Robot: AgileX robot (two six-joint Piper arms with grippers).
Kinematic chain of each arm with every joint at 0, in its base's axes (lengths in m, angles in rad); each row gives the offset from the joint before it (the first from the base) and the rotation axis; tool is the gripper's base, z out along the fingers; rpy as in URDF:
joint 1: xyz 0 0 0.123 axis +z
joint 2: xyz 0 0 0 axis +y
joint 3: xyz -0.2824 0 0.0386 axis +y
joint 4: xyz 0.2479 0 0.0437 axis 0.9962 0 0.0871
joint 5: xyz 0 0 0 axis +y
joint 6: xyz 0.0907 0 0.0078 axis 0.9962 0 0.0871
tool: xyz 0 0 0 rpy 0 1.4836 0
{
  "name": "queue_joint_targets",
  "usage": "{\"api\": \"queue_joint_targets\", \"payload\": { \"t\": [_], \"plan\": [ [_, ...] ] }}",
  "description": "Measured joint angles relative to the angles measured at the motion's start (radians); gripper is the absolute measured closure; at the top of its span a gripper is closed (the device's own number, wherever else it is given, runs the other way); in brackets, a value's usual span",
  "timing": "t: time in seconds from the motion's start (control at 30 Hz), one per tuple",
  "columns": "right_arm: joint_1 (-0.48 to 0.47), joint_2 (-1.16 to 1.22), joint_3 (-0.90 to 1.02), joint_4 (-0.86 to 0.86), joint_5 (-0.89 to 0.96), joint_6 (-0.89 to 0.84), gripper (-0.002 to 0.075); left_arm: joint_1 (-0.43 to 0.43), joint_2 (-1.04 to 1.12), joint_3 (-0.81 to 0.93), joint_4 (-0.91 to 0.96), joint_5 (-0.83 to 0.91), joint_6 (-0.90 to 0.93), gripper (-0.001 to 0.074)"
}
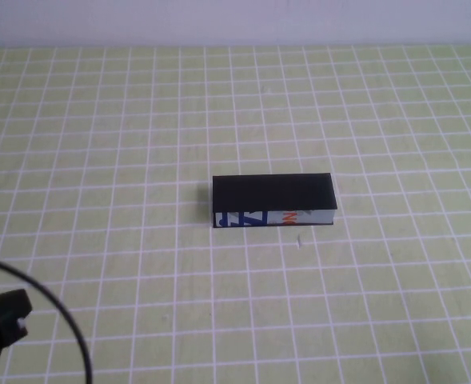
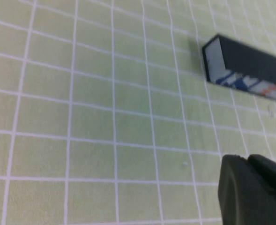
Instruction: Take glasses out of glasses case
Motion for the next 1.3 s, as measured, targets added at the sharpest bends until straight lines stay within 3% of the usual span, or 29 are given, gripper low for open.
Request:
{"api": "queue_joint_targets", "payload": {
  "t": [0.17, 0.3, 0.43, 0.77, 0.97, 1.3],
  "plan": [
    [0.0, 0.0, 0.0, 0.0, 0.0, 0.0, 0.0743, 0.0, 0.312, -0.2, -0.034, 0.128, 0.21, 0.0739],
    [0.0, 0.0, 0.0, 0.0, 0.0, 0.0, 0.0743, -0.006, 0.514, -0.32, -0.161, 0.116, 0.399, 0.0739],
    [0.0, 0.0, 0.0, 0.0, 0.0, 0.0, 0.0743, -0.077, 0.717, -0.434, -0.247, 0.062, 0.524, 0.0739],
    [0.0, 0.0, 0.0, 0.0, 0.0, 0.0, 0.0743, -0.268, 1.131, -0.812, -0.287, -0.015, 0.665, 0.0739],
    [0.0, 0.0, 0.0, 0.0, 0.0, 0.0, 0.0743, -0.299, 1.333, -1.02, -0.315, -0.003, 0.703, 0.0739],
    [0.0, 0.0, 0.0, 0.0, 0.0, 0.0, 0.0743, -0.303, 1.573, -1.165, -0.363, -0.006, 0.763, 0.0739]
  ]
}}
